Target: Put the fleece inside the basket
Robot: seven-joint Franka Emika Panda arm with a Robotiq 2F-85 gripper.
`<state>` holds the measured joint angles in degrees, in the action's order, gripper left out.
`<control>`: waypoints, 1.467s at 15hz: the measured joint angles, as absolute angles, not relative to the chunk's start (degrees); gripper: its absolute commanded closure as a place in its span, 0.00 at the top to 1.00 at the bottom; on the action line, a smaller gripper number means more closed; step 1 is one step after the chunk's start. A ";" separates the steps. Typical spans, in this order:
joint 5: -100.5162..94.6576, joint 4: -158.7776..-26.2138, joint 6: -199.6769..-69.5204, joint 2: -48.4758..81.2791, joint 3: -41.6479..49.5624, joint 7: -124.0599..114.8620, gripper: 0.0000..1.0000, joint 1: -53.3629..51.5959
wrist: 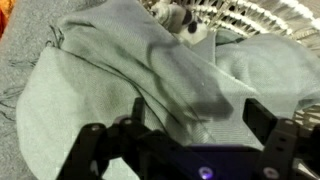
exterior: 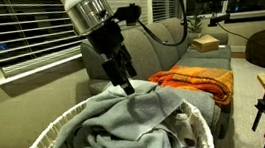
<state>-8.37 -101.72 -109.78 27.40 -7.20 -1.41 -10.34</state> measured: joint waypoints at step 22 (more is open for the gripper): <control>-7.48 -122.82 -127.60 20.96 0.23 -10.12 1.00 -6.20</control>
<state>-7.48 -122.82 -127.60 20.96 0.23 -10.12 -6.20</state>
